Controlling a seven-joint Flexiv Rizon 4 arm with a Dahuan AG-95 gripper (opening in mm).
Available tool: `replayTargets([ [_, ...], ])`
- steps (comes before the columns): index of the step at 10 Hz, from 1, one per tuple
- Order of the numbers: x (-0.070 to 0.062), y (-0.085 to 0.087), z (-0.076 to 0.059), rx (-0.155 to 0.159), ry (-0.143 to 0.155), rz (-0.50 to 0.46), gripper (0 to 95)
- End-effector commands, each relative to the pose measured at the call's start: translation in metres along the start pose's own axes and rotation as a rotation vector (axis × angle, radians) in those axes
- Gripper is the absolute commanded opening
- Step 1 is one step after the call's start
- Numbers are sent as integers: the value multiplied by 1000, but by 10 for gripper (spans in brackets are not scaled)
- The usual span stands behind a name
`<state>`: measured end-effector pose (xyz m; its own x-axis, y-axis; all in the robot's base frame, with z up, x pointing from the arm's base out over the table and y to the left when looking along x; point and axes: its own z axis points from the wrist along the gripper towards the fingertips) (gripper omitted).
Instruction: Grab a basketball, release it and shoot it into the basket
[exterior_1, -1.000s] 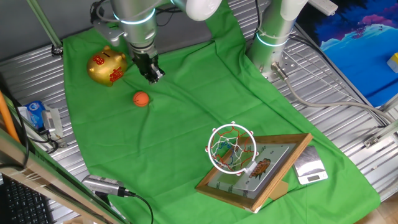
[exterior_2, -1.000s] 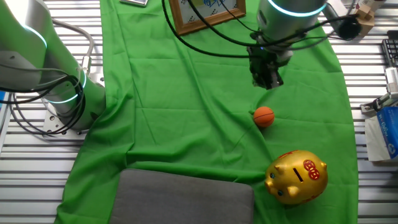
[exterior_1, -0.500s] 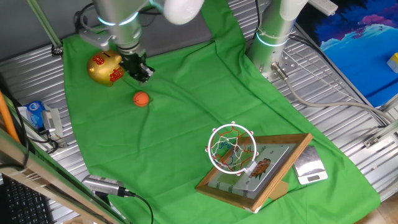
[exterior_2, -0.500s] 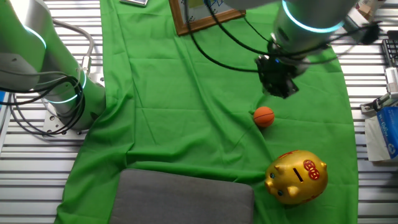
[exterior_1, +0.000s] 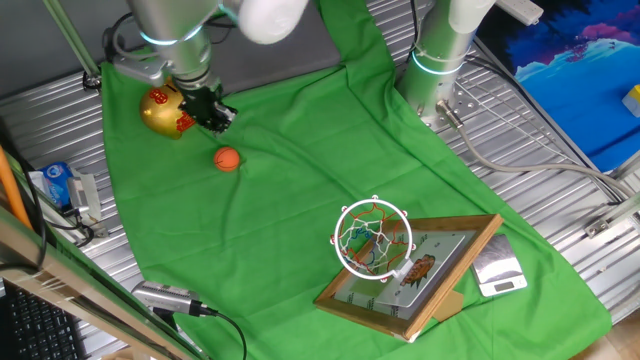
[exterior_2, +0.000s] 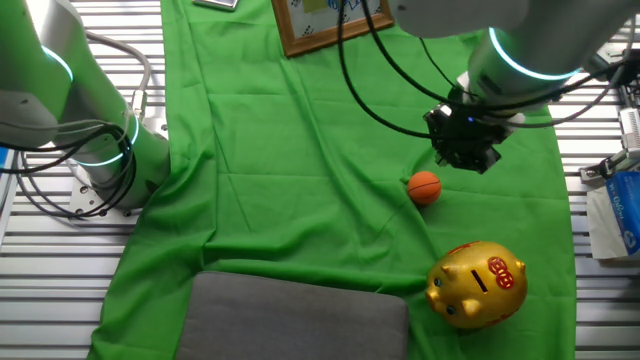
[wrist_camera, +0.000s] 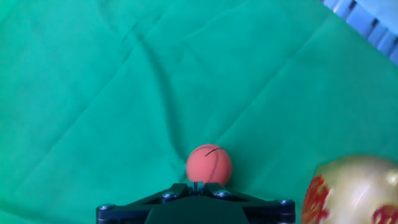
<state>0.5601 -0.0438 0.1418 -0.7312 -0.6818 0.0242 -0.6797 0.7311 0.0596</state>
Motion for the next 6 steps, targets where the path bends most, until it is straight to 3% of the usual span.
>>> replayTargets([
  [1,1,1,-1,5,-9,-64,0],
  [6,1,1,-1,7,5,-42,0],
])
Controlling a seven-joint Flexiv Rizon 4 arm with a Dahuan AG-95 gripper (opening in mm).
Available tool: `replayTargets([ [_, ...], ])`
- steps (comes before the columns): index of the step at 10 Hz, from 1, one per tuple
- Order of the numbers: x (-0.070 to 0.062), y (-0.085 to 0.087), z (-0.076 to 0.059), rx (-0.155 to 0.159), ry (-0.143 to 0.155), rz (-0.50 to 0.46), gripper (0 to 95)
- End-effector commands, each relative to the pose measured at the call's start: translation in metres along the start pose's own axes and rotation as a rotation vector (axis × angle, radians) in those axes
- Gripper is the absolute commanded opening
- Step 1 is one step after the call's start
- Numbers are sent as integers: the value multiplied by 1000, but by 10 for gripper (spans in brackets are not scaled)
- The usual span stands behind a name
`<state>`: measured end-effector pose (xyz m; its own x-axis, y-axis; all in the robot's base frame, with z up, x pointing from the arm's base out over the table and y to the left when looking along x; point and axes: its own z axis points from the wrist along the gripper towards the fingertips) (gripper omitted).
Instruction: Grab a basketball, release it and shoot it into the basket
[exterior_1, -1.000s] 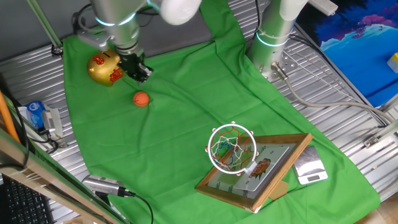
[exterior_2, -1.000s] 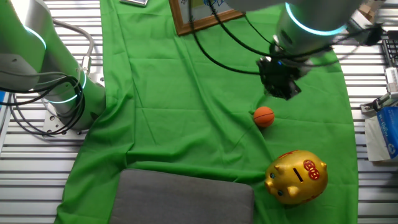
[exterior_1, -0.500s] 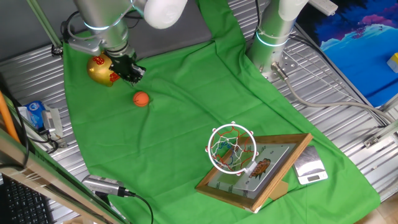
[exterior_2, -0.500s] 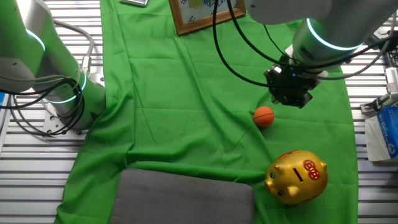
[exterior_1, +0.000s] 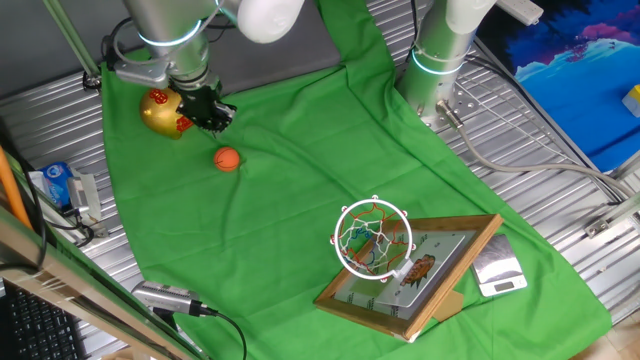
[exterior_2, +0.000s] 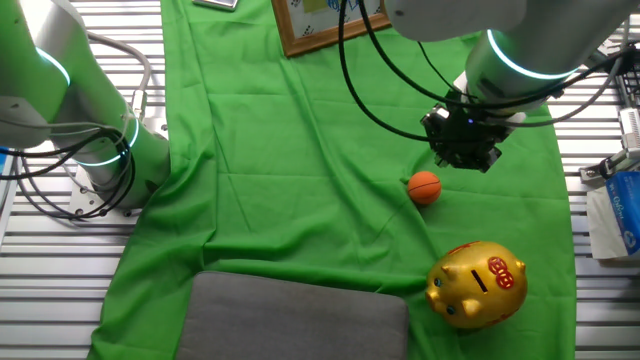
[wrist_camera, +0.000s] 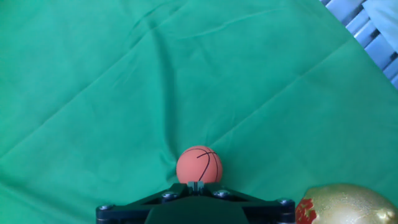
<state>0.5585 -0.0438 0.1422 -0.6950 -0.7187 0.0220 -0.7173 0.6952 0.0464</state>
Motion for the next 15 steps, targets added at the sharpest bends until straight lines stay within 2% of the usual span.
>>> replayTargets([
  [1,0,-1,-1,-5,7,10,0],
  [3,0,-1,-1,-1,26,33,0],
  [5,0,-1,-1,-10,34,68,0],
  [9,0,-1,-1,-12,31,85,0],
  [12,0,-1,-1,-18,22,47,0],
  [14,0,0,0,-22,23,6,380],
  [15,0,0,0,-29,14,-12,570],
])
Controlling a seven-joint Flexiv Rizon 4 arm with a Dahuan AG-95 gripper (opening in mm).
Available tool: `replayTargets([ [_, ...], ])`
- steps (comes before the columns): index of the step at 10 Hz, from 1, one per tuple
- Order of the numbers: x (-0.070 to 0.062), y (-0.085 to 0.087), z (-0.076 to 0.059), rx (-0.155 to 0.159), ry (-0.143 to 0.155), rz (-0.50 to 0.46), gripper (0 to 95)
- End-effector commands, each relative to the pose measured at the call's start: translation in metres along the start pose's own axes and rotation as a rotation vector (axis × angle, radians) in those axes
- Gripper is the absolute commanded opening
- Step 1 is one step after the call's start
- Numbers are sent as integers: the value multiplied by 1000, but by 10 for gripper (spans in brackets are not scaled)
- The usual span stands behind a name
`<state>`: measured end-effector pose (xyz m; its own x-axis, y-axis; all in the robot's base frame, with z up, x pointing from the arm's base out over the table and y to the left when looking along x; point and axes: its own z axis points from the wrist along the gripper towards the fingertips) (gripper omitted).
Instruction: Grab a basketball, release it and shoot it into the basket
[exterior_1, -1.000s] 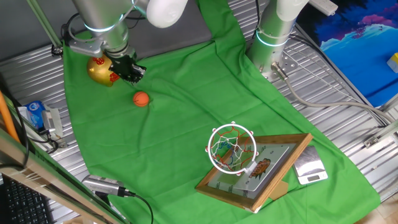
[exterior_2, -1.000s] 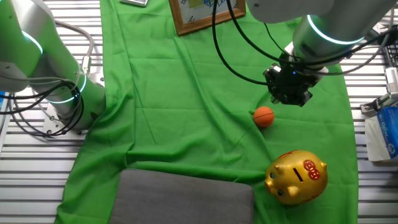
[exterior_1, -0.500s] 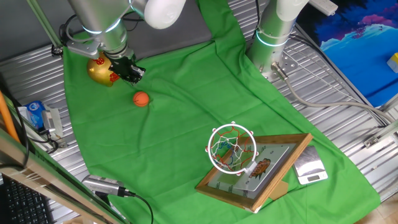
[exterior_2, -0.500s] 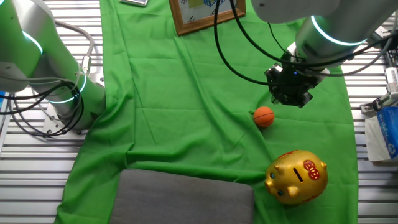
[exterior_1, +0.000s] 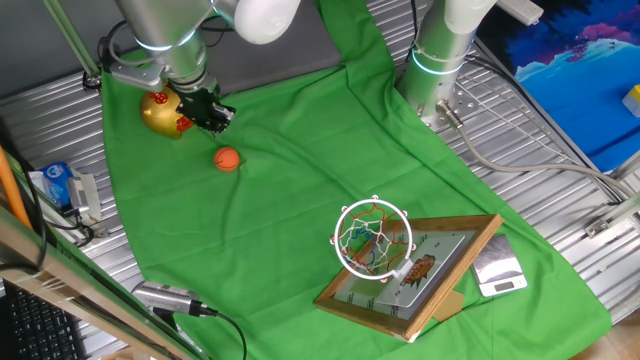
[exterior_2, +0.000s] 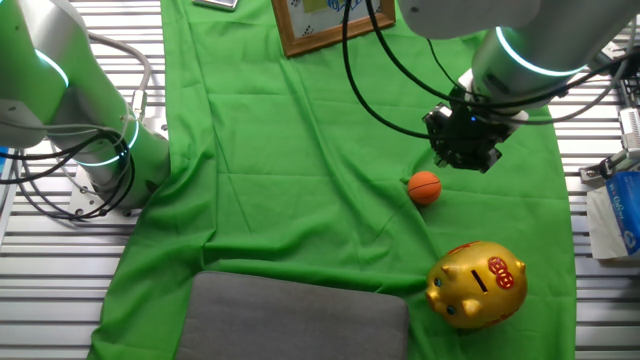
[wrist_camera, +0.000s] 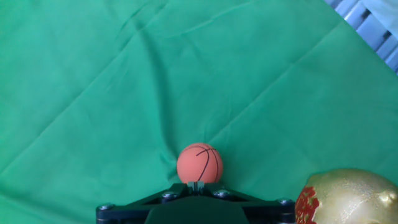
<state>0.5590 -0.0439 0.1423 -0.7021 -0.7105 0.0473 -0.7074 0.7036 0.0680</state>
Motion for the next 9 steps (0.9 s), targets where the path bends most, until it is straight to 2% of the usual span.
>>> replayTargets([
  [1,0,1,1,-19,-24,-48,950],
  [3,0,1,1,-41,-40,-78,950],
  [6,-3,2,4,-43,-30,-100,950],
  [9,-1,-7,26,-38,-35,-156,950],
])
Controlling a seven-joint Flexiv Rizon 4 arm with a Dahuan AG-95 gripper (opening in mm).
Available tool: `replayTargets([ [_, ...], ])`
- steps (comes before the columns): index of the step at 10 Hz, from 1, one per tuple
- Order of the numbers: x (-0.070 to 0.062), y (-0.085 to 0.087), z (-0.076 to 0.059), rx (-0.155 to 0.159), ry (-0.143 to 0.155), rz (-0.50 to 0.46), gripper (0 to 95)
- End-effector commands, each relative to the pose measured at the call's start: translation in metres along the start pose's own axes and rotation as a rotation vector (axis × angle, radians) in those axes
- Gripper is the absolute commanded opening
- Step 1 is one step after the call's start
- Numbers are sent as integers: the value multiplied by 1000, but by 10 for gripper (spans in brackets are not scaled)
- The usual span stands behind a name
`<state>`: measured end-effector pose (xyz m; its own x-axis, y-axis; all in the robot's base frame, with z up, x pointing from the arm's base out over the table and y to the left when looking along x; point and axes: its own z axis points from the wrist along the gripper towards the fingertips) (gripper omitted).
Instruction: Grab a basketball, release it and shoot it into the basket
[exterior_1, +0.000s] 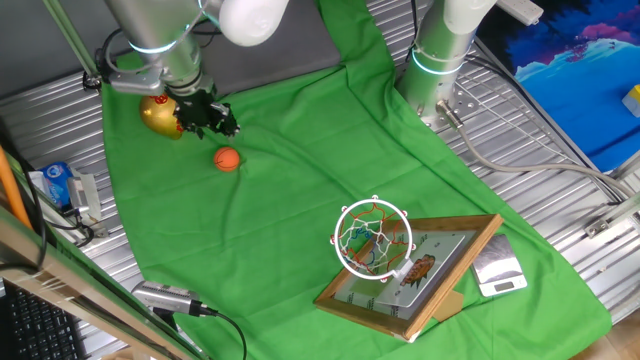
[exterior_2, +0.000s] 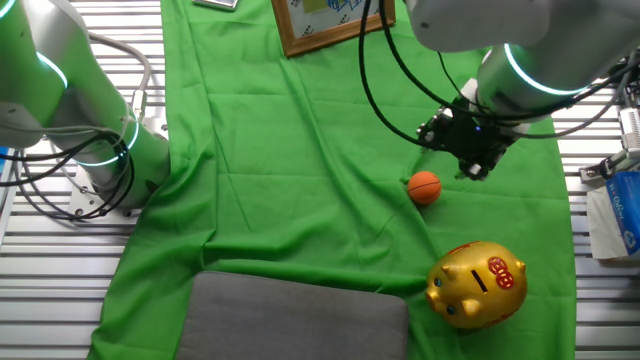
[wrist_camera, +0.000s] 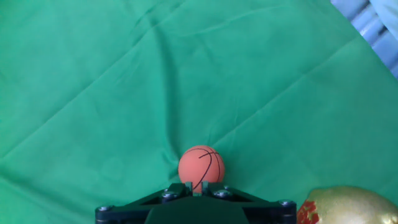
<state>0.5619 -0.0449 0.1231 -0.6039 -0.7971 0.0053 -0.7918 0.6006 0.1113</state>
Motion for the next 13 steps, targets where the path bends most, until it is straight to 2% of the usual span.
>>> replayTargets([
  [1,2,-6,14,1,-12,-48,950],
  [6,4,-17,44,-1,-35,-115,950],
  [11,2,-14,61,3,-31,-135,950],
  [12,2,-12,64,2,-31,-134,760],
  [13,2,-10,69,1,-32,-136,760],
])
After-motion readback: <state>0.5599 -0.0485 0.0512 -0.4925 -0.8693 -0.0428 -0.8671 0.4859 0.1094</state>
